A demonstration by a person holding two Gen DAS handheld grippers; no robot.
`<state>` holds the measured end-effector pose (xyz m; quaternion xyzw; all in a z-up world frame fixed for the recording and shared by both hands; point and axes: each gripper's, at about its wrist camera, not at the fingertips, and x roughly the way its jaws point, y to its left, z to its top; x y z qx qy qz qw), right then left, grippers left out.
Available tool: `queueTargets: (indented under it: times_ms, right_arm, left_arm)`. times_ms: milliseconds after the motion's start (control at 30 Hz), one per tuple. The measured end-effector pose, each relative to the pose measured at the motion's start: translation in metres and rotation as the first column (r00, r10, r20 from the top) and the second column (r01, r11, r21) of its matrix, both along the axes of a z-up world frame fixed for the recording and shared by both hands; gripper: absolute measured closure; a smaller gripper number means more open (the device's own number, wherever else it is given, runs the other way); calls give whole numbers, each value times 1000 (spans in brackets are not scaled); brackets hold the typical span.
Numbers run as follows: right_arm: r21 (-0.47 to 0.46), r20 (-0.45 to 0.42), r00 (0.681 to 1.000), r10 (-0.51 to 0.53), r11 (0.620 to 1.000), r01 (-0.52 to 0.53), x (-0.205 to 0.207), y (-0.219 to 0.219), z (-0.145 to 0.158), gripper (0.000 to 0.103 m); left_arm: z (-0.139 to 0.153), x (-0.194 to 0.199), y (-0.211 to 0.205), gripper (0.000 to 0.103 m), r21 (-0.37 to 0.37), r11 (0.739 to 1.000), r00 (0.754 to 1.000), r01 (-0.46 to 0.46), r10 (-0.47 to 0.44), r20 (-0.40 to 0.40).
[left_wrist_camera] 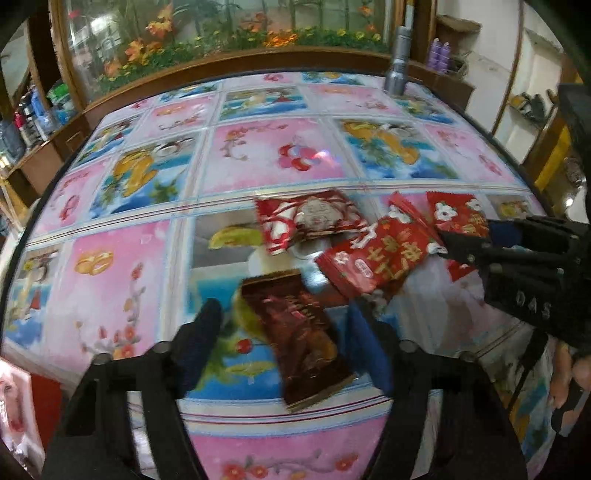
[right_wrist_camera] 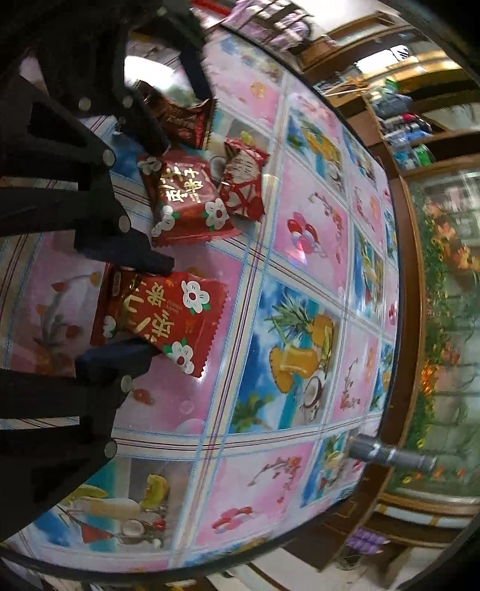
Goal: Organize snacks
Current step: 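Grasp the brown chocolate packet with the left tool while the right grasps a red candy packet, then carry the brown and red packets over the white box with both tools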
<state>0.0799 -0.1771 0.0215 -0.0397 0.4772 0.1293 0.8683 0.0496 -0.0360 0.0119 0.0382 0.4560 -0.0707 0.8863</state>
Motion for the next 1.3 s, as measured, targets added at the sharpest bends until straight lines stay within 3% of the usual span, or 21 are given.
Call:
queueTargets:
  times_ms: [167, 500, 733, 933, 1300]
  right_arm:
    - [60, 6, 998, -58, 997, 58, 3, -15, 6, 70]
    - [198, 48, 991, -125, 974, 114, 3, -36, 22, 70]
    - [244, 101, 984, -148, 962, 120, 0, -38, 28, 70]
    - [274, 159, 969, -189, 951, 141, -5, -41, 32, 70]
    - [314, 335, 912, -236, 941, 128, -30, -42, 45, 71]
  left_arm:
    - [3, -3, -5, 70, -8, 1000, 1000, 27, -27, 9]
    - [14, -36, -2, 71, -33, 999, 999, 32, -31, 30]
    - [45, -98, -1, 70, -18, 996, 989, 86, -83, 126]
    - [64, -144, 19, 70, 6, 998, 980, 60, -60, 189]
    - [95, -190, 57, 70, -22, 1000, 954, 5, 2, 298]
